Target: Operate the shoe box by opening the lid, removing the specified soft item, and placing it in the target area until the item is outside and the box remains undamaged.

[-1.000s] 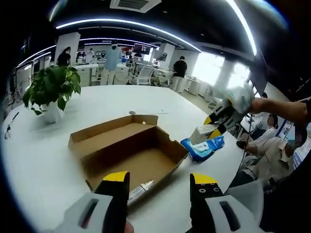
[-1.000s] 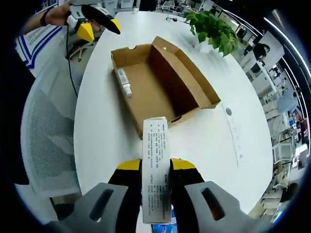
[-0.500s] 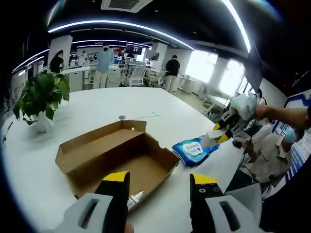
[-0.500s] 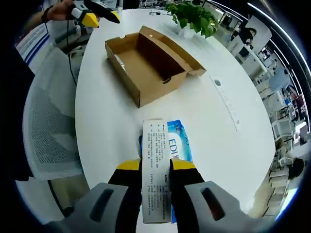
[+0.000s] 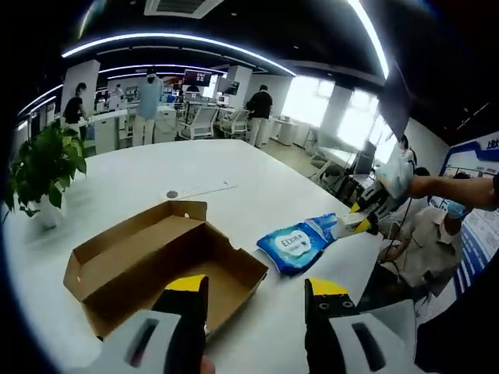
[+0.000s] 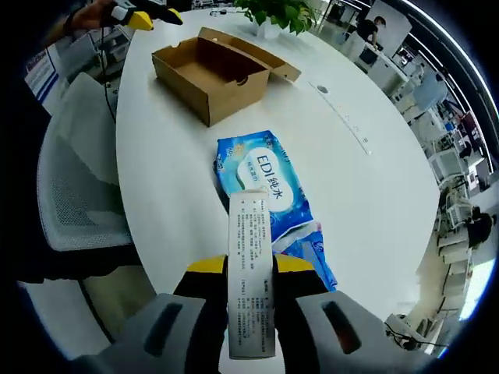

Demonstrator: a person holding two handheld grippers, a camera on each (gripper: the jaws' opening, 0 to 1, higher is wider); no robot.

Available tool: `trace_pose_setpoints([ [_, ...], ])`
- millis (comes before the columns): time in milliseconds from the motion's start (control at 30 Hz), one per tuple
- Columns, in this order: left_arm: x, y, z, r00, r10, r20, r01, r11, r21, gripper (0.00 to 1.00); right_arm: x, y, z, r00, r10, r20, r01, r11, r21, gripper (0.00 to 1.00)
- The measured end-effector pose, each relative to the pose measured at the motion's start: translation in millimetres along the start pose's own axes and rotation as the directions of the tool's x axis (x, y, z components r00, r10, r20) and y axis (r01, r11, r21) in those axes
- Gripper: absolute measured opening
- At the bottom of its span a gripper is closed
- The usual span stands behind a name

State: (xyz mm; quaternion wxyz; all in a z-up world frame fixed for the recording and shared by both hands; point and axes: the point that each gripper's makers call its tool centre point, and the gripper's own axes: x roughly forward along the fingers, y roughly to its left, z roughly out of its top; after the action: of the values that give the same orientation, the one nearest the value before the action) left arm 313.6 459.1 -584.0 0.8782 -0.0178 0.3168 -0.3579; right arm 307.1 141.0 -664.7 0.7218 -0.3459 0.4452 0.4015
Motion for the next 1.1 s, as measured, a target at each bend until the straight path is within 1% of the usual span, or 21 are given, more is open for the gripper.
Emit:
trace_pose_setpoints([
  [167,1,0.4,-1.5,1.000,0.003,-0.007,-0.003,1.000,-0.003,0.50,-1,-6,-3.3,1.000,-0.003,-0.005,0.003,1.000,0.009,0.19],
  [333,-6,6.7,-3.8,1.000,0.023,-0.010,-0.023,1.000,-0.012,0.50,2,-23,-0.9,1.000,-0.002,-0.007,0.002,1.000,-0.012,0.19],
  [500,-19,16.9,-8.6,0.998,0.062,-0.004,-0.062,0.997,-0.042,0.50,4,-56,4.4,1.000,-0.006,-0.018,0.005,0.999,-0.051,0.19],
  [533,-21,19.0,-10.2,0.997,0.071,-0.003,-0.071,0.996,-0.049,0.50,5,-62,5.2,1.000,-0.007,-0.020,0.006,0.999,-0.052,0.19],
  [567,-24,22.1,-13.0,0.996,0.084,-0.005,-0.084,0.995,-0.058,0.50,7,-71,5.6,1.000,-0.005,-0.023,0.003,0.998,-0.056,0.19],
  [600,-26,24.2,-15.2,0.996,0.093,-0.006,-0.093,0.994,-0.064,0.50,8,-74,5.6,1.000,-0.003,-0.025,0.002,0.998,-0.057,0.19],
  [633,-30,27.2,-17.9,0.994,0.107,-0.007,-0.107,0.992,-0.073,0.50,11,-86,5.5,0.999,0.000,-0.035,-0.003,0.998,-0.059,0.19],
  [700,-36,31.2,-20.6,0.992,0.128,-0.004,-0.128,0.988,-0.088,0.50,14,-99,5.8,0.999,0.002,-0.046,-0.006,0.997,-0.071,0.19],
  [767,-43,35.2,-23.1,0.989,0.150,-0.002,-0.149,0.984,-0.102,0.50,19,-110,6.2,0.999,0.007,-0.047,-0.011,0.997,-0.071,0.19],
  [833,-50,39.7,-24.0,0.985,0.172,0.005,-0.171,0.978,-0.118,0.50,25,-121,8.7,0.999,0.024,-0.037,-0.026,0.998,-0.050,0.19],
  [900,-58,44.0,-24.7,0.980,0.196,0.016,-0.192,0.971,-0.143,0.50,31,-127,10.9,0.999,0.028,-0.033,-0.030,0.998,-0.049,0.19],
  [967,-64,46.8,-26.4,0.976,0.215,0.017,-0.210,0.966,-0.151,0.50,39,-131,11.7,0.999,0.034,-0.038,-0.036,0.998,-0.055,0.19],
  [1100,-78,51.3,-33.0,0.967,0.255,0.016,-0.248,0.953,-0.171,0.50,54,-130,11.1,0.996,0.066,-0.059,-0.071,0.994,-0.083,0.19],
])
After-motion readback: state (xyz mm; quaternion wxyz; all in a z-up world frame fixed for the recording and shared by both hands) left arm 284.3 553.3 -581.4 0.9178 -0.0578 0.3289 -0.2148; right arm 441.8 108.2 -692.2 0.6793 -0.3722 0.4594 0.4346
